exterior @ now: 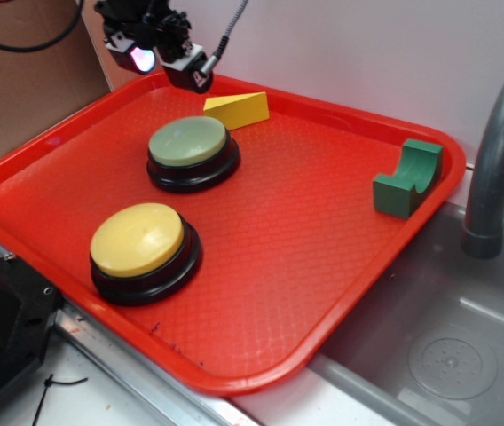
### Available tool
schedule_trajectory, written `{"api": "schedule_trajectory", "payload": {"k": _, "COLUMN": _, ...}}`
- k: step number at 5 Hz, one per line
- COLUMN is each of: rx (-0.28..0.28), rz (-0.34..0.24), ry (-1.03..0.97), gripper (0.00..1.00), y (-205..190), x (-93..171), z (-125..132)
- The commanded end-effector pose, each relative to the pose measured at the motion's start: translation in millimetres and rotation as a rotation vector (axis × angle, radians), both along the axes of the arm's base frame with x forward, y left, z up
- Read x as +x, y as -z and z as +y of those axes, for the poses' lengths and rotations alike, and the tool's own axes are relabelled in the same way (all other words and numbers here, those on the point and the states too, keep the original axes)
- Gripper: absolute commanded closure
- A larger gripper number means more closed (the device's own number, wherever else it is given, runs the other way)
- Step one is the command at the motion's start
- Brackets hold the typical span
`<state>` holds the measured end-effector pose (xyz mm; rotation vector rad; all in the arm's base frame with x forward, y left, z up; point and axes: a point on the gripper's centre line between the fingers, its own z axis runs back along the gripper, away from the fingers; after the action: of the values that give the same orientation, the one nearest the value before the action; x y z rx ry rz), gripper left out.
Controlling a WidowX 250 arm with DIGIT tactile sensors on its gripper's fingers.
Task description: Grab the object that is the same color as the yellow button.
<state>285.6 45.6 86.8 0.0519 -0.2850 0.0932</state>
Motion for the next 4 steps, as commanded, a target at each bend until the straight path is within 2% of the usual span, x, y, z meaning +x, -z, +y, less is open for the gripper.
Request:
{"api": "schedule_trajectory", "payload": {"k": 1, "rx": 0.013, "rz": -0.04, "ry": 0.035, "gripper": 0.0, "y": 7, "x": 40, "z": 3}}
{"api": "schedule_trajectory", "payload": {"k": 4, "rx": -0.007, "rz": 0.019, "ry": 0.129, "gripper": 0.0, "y": 51, "x": 53, "z": -7}}
